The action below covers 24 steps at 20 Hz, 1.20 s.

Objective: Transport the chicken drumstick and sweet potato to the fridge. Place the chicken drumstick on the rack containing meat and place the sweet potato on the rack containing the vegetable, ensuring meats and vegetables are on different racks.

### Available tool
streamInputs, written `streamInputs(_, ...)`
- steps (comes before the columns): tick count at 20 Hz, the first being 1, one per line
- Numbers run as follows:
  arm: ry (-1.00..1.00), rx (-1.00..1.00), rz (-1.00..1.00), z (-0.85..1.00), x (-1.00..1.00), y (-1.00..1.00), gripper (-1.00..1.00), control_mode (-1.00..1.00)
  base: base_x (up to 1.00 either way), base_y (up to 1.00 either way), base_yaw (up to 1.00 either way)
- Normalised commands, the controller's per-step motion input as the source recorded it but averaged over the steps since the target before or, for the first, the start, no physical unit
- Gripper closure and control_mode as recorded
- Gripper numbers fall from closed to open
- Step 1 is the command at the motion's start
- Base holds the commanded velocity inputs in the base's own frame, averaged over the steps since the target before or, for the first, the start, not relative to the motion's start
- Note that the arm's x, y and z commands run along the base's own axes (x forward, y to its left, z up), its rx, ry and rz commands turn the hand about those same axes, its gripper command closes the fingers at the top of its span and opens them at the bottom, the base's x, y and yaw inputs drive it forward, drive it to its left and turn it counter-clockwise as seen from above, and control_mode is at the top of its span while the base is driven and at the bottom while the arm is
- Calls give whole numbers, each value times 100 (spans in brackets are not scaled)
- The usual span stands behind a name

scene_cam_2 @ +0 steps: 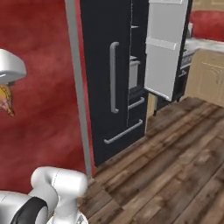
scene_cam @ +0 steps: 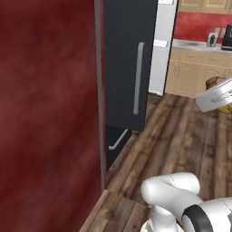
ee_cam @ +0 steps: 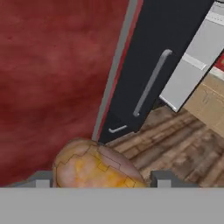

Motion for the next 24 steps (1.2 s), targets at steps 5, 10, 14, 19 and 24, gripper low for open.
streamInputs(5,0,0,0,0,0,0,100,100,49,-26,45)
streamInputs(10,0,0,0,0,0,0,100,100,9,-100,17)
streamInputs(14,0,0,0,0,0,0,100,100,38,-100,24)
streamInputs(19,0,0,0,0,0,0,100,100,85,-43,23)
streamInputs(24,0,0,0,0,0,0,100,100,100,-24,19)
